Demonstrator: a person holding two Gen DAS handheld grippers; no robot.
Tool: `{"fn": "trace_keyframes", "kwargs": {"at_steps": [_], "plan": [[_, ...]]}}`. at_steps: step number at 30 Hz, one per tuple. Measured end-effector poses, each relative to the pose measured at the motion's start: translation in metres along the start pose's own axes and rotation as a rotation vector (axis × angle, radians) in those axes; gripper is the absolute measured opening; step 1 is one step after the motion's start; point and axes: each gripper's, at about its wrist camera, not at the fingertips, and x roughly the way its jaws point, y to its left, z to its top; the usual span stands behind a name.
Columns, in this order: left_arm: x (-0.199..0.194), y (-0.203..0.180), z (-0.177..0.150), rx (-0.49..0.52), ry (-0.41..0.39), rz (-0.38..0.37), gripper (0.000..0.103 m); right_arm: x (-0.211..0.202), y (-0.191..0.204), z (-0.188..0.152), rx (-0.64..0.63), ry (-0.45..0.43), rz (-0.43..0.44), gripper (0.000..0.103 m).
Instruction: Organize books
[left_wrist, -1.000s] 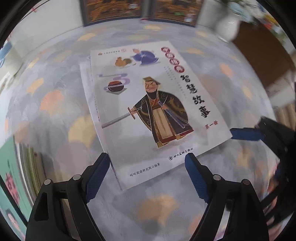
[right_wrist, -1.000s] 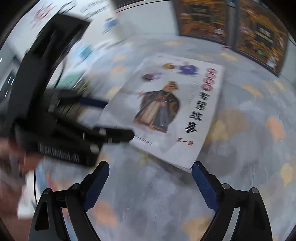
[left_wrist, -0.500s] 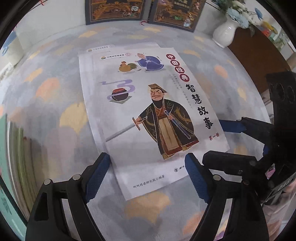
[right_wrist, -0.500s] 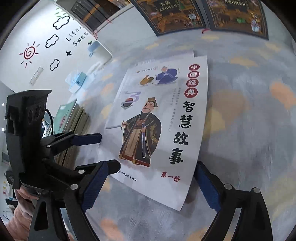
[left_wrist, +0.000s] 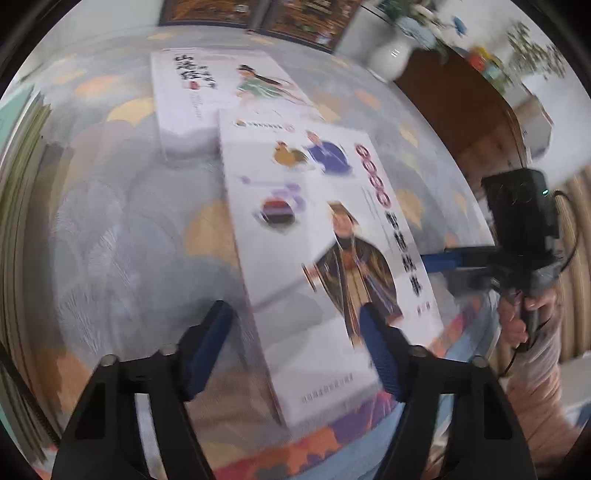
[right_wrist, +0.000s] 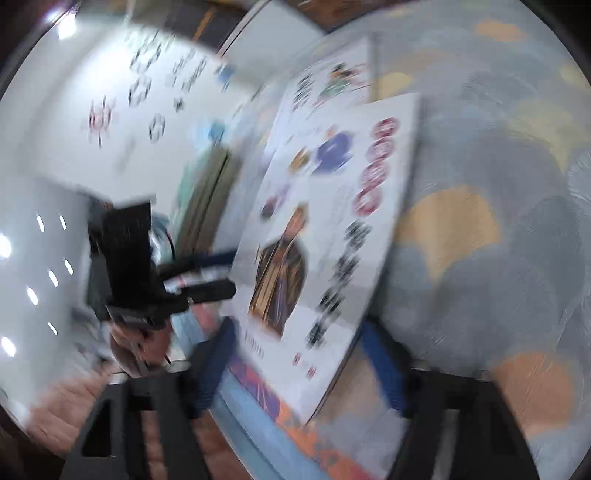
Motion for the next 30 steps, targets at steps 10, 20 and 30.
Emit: {"fn": "trace_keyframes", "kwargs": {"at_steps": [10, 20, 30], "plan": [[0.009, 0.026, 0.026, -0.124, -0.088, -0.036, 0.022, 0.009, -0.002, 0.012, -0.051, -0.097, -0.068, 0.019], [-0.008, 0.032, 0.02, -0.173, -0.064, -0.102, 0.021, -0.008, 0.063, 0.006, -0.217, -0.104, -0.191, 0.019], [-0.049, 0.004, 0.019, -0.071, -0.14, -0.092, 0.022, -0.026, 0.109, -0.004, -0.307, -0.167, -0.212, 0.019]]}}
